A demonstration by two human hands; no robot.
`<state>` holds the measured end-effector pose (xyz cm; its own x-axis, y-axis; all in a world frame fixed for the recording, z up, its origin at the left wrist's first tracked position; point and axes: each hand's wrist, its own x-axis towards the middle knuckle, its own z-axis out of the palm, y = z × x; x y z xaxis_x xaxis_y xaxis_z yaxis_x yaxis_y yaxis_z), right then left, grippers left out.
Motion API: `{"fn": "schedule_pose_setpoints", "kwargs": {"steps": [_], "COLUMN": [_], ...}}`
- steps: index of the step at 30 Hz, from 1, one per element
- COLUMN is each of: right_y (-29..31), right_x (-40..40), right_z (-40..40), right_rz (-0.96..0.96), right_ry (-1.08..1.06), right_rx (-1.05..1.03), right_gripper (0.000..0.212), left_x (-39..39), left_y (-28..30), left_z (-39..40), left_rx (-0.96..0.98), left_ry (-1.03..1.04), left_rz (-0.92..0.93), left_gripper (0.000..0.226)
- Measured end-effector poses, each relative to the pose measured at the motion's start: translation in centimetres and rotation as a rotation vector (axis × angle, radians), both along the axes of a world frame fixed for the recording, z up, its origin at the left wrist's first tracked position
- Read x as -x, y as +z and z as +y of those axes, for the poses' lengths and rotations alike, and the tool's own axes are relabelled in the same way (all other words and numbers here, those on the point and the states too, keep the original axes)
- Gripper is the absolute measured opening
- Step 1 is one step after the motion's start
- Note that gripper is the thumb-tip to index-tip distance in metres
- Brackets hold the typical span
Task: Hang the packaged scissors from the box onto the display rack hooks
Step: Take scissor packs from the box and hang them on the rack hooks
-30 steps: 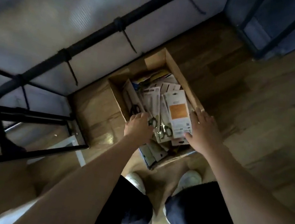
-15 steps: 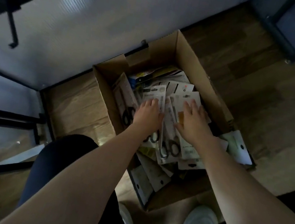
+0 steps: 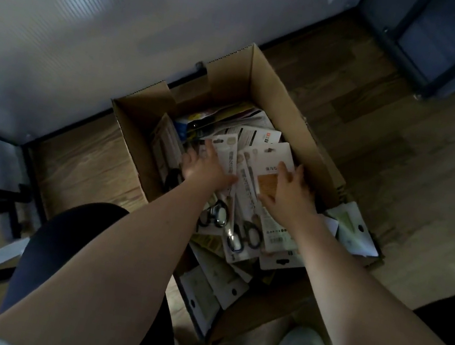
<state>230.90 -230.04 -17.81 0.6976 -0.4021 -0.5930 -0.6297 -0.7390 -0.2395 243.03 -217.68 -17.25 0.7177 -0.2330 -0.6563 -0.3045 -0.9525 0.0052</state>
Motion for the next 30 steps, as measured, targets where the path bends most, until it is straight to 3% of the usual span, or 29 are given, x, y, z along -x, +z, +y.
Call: {"fn": "schedule_pose_setpoints", "kwargs": {"steps": [8,13,19,23,28,30], "right_y": [-0.9,-0.9,-0.7,-1.1,0.1,1.4], "right_x": [-0.2,-0.2,-0.7,-0.7,-1.1,-0.8], "right_z": [0.7,0.8,0.9,1.3,1.6,1.5], "right_rz": [-0.006,-0.054,-0.007,0.040,-0.134,-0.228], "right_ry": [-0.068,-0.118,-0.141,-0.165,-0.261,-0.304], "right_rx": [-0.018,-0.075,-0.078,-0.085,-0.059,-0.035], "right_gripper": [0.099,0.098,0.104,0.079,0.053,0.039], "left_x": [-0.4,-0.9,-0.7,-0.6,-0.8,0.0], "left_y": [-1.0,-0.8,-0.4,0.3,1.1,2.3], "left_z": [-0.4,-0.7,-0.9,-0.6,-0.7,-1.0], "left_rx": [0.181,0.191,0.406,0.528,0.557,0.521], "left_ry": [0.165,0.192,0.276,0.363,0.422,0.358], "left_rz": [0.081,0.084,0.041,0.046,0.000,0.042], "left_gripper": [0.129,0.137,0.110,0.101,0.092,0.074]}}
